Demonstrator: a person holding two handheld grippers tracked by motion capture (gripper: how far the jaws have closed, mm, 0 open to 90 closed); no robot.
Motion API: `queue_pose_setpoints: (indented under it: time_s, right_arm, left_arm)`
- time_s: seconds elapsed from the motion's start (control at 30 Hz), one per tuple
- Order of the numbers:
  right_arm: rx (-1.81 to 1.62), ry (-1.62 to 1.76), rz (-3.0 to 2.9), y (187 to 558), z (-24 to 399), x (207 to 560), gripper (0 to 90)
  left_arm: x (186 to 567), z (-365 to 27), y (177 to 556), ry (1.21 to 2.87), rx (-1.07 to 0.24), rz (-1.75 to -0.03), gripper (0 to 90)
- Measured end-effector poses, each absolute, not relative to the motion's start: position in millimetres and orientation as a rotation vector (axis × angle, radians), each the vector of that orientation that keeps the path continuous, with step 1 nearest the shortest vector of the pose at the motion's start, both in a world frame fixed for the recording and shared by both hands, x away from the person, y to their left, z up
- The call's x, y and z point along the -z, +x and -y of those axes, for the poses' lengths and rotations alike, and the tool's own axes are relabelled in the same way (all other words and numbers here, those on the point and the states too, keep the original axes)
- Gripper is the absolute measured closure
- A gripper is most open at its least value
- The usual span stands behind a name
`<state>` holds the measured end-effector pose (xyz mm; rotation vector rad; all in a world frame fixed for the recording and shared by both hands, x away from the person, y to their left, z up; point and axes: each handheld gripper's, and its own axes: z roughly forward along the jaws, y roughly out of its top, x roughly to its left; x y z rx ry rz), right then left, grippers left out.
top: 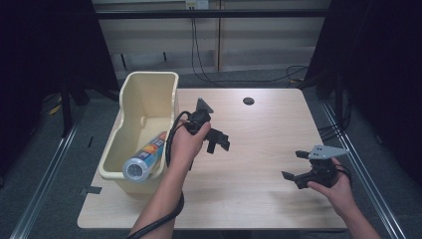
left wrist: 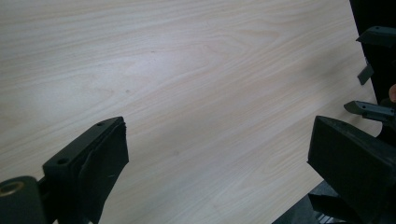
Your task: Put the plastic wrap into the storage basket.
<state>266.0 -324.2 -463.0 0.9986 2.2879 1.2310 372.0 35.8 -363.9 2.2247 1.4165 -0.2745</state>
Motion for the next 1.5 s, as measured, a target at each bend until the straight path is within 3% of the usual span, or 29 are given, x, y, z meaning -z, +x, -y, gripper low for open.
queue_pose_setpoints:
  time_s: [1.5]
  right_arm:
    - [-1.19, 0.974, -2.328, 268, 318, 468, 4.8]
  left_arm:
    - [450, -35, 337, 2.289, 0.247, -1.286, 4.7]
